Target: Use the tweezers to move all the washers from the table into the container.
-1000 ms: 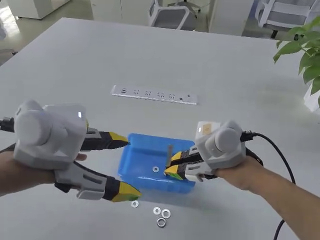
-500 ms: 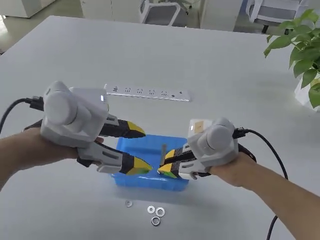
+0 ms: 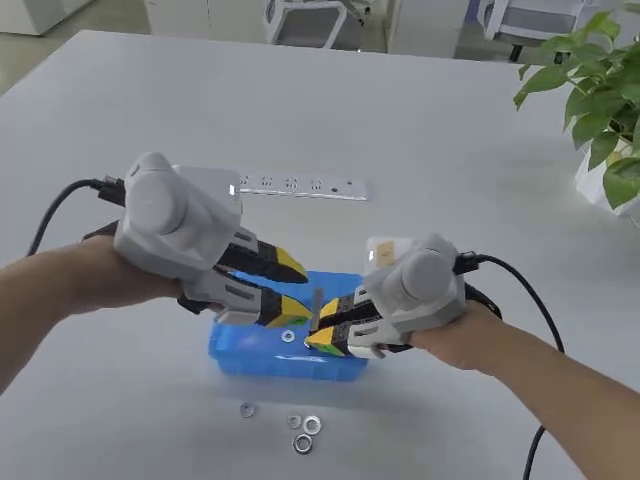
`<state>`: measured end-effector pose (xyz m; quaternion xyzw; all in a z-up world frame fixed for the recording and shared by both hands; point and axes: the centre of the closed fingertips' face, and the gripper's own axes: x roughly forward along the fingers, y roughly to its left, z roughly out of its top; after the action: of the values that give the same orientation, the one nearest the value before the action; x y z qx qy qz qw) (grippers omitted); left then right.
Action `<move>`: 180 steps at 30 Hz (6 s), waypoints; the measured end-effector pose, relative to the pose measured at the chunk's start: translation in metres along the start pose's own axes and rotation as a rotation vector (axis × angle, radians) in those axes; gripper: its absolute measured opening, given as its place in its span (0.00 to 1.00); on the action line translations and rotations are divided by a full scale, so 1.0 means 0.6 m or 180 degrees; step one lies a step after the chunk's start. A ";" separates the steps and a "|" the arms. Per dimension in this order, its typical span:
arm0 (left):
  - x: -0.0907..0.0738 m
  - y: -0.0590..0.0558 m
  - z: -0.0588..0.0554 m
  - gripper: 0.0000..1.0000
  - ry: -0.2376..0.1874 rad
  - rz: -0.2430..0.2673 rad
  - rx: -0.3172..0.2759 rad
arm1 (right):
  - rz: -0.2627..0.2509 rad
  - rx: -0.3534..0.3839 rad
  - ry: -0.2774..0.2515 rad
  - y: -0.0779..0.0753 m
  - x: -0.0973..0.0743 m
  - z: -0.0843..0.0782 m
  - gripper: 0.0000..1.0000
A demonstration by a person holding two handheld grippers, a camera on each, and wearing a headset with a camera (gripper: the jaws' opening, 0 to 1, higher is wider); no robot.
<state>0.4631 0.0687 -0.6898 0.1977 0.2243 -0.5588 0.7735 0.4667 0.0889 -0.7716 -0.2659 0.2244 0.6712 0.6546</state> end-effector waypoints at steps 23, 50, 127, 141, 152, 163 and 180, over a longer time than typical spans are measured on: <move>0.016 -0.010 0.005 0.06 -0.0047 -0.0183 0.0217 | 0.0014 -0.0050 -0.0005 0.000 0.001 -0.001 0.12; 0.013 -0.008 0.008 0.05 -0.0018 -0.0122 0.0215 | -0.0242 0.0160 0.0022 -0.003 -0.045 0.004 0.33; -0.046 -0.163 0.028 0.05 -0.0142 -0.0313 0.0195 | -0.0743 0.0764 -0.0080 0.138 -0.144 -0.030 1.00; -0.030 -0.182 0.012 0.05 -0.0118 -0.0382 0.0177 | -0.0670 0.0755 -0.0034 0.152 -0.128 -0.028 1.00; -0.011 -0.181 -0.007 0.05 -0.0064 -0.0438 0.0191 | -0.0670 0.0793 -0.0043 0.156 -0.126 -0.032 1.00; -0.010 -0.179 -0.013 0.05 -0.0080 -0.0441 0.0198 | -0.0617 0.0761 -0.0072 0.166 -0.118 -0.033 0.99; -0.014 -0.184 -0.014 0.05 -0.0027 -0.0513 0.0255 | -0.0257 0.0336 -0.0167 0.185 -0.078 -0.011 0.58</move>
<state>0.3546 0.0469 -0.6984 0.2074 0.2137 -0.6286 0.7184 0.3561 0.0447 -0.7513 -0.2222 0.2313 0.6382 0.6999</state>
